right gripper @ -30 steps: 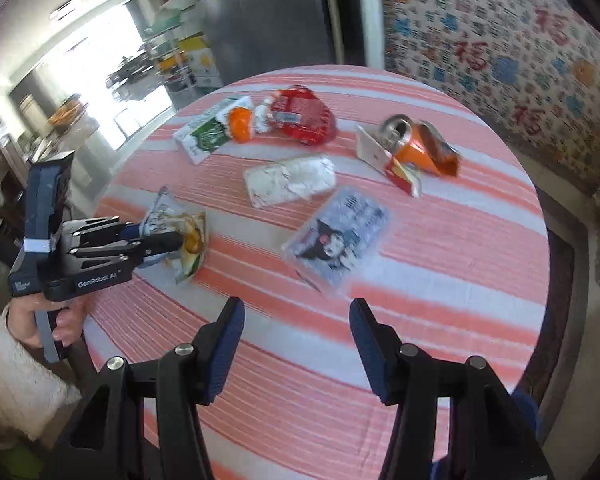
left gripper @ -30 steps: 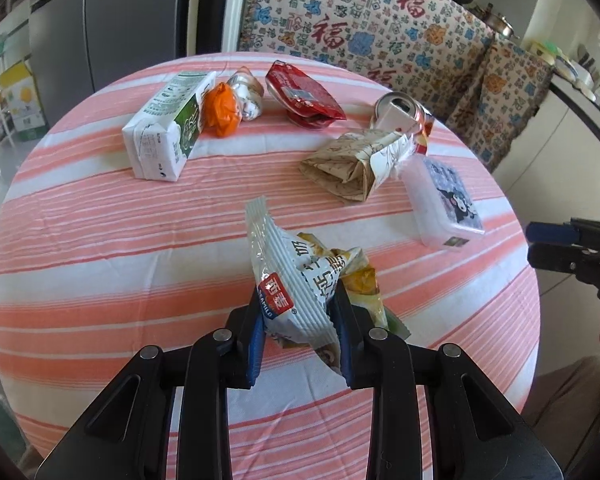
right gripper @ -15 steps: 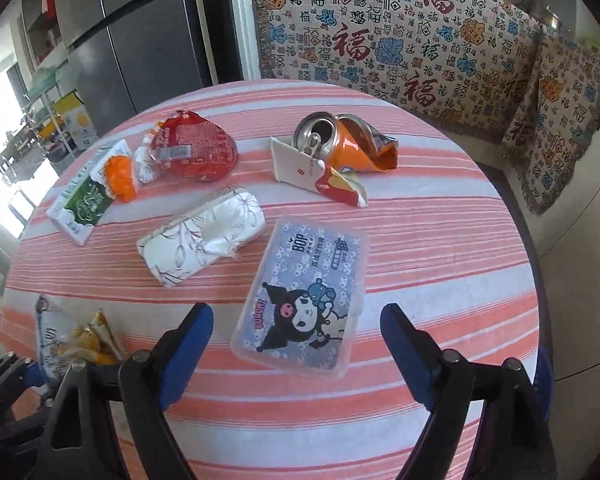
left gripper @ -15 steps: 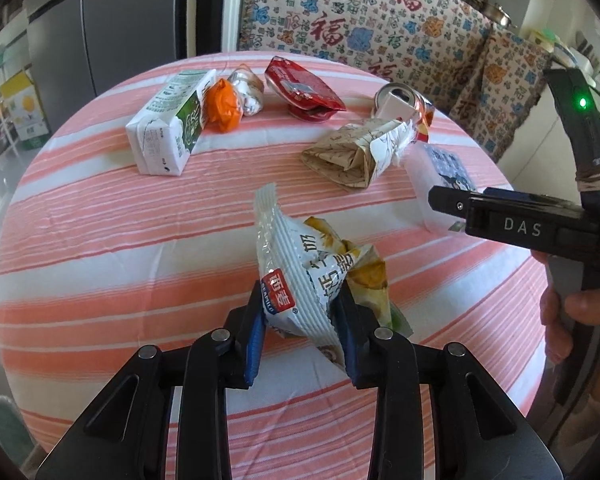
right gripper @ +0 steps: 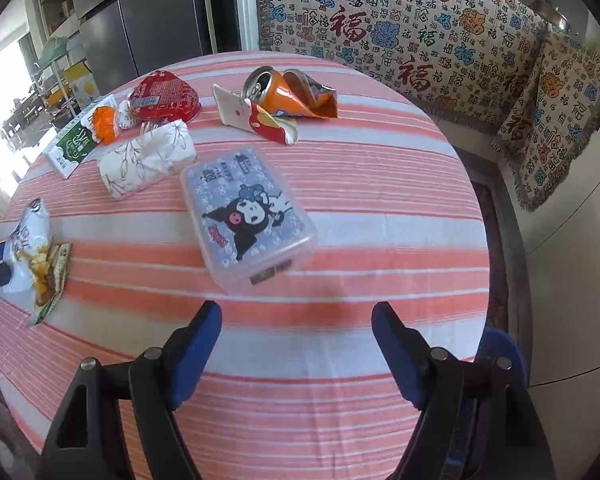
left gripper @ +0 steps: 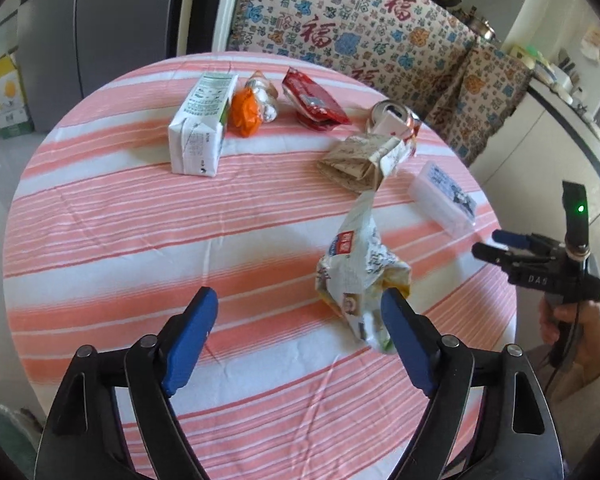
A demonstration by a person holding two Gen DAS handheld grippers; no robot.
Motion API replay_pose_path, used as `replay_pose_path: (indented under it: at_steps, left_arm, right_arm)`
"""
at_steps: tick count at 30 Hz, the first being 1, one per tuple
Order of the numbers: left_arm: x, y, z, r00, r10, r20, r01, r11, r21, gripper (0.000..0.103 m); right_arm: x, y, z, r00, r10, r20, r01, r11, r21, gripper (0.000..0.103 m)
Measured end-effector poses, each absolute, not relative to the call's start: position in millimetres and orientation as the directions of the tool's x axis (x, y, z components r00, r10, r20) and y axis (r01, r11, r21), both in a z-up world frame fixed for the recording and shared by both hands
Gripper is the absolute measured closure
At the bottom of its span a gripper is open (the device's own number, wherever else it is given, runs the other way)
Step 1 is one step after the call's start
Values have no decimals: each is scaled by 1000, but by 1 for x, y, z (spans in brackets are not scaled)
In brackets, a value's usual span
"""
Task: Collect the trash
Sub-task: 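Lift the chip bag with the left tool while the right tool grasps the clear plastic box, then carry the chip bag and clear box over the blue wastebasket and open both tools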
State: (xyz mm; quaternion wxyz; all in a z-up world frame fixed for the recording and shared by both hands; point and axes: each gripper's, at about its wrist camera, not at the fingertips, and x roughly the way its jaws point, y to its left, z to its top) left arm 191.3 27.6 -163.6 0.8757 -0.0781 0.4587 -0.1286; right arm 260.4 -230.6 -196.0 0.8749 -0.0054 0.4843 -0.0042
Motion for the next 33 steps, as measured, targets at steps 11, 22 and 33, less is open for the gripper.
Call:
replay_pose_path:
  at_steps: [11, 22, 33]
  left_arm:
    - [215, -29, -184, 543, -190, -818, 64, 981, -185, 9]
    - [218, -30, -178, 562, -187, -806, 88, 982, -166, 54]
    - [209, -45, -158, 586, -276, -762, 138, 961, -241, 73]
  right_arm:
    - [267, -225, -166, 601, 59, -797, -80, 997, 13, 21]
    - [341, -195, -183, 415, 47, -908, -248, 967, -63, 21]
    - [311, -216, -162, 409, 53, -911, -186, 982, -26, 37]
